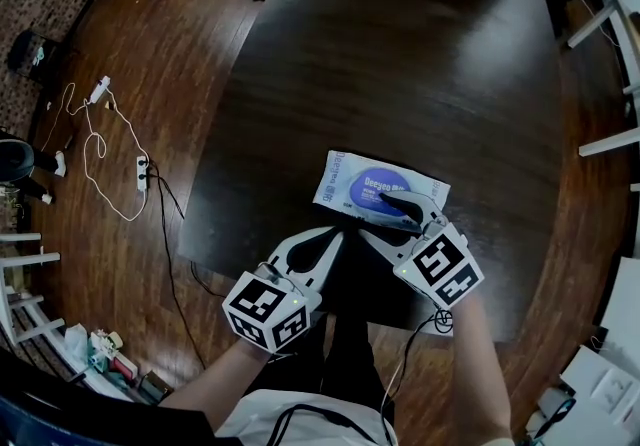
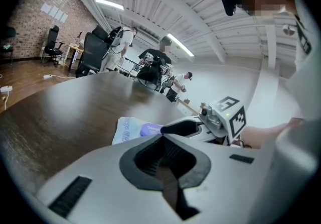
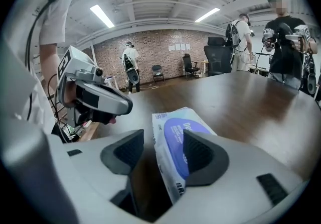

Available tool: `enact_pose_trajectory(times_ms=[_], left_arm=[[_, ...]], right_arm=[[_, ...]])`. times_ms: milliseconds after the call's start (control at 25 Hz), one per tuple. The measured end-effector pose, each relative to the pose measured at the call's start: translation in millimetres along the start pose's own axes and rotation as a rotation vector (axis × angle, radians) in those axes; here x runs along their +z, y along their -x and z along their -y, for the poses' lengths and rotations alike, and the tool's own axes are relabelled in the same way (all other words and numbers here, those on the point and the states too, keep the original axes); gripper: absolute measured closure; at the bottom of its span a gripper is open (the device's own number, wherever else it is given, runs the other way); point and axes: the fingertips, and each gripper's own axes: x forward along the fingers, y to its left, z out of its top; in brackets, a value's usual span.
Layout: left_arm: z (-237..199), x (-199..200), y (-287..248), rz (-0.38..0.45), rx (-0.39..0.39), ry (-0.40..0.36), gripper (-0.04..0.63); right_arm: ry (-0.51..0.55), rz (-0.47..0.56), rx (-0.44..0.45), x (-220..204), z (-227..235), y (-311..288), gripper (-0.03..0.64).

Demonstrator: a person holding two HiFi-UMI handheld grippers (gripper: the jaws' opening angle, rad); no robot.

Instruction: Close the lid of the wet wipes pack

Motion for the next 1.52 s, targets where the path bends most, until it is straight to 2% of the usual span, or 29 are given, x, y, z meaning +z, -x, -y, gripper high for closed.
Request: enact_pose_trajectory(times_ms=[640, 1000, 1240, 1400, 1520], left_arm=[[-5, 11, -10, 0.002, -0.018, 0.0, 0.598], [1, 18, -14, 0.004, -0.037, -0.009, 0.598], [23, 38, -3, 0.024, -0.061, -0.044, 0.597], [39, 56, 5, 0.044, -0.073, -0.073, 0.597], [51, 63, 11, 0.057, -0.083, -0.092, 0.598]], right_arm=[[-0.022, -0.089, 0.023, -9, 2, -11, 0.383], [-0.11, -0.131, -0.004, -16, 10, -17, 0.383], [-0.182, -0.057, -0.029, -15, 8, -11, 0.383], [-0.306, 0.065, -0.054, -1, 8, 17, 0.383], [-0.328, 0.111, -0.089, 4, 4, 40, 0.383]])
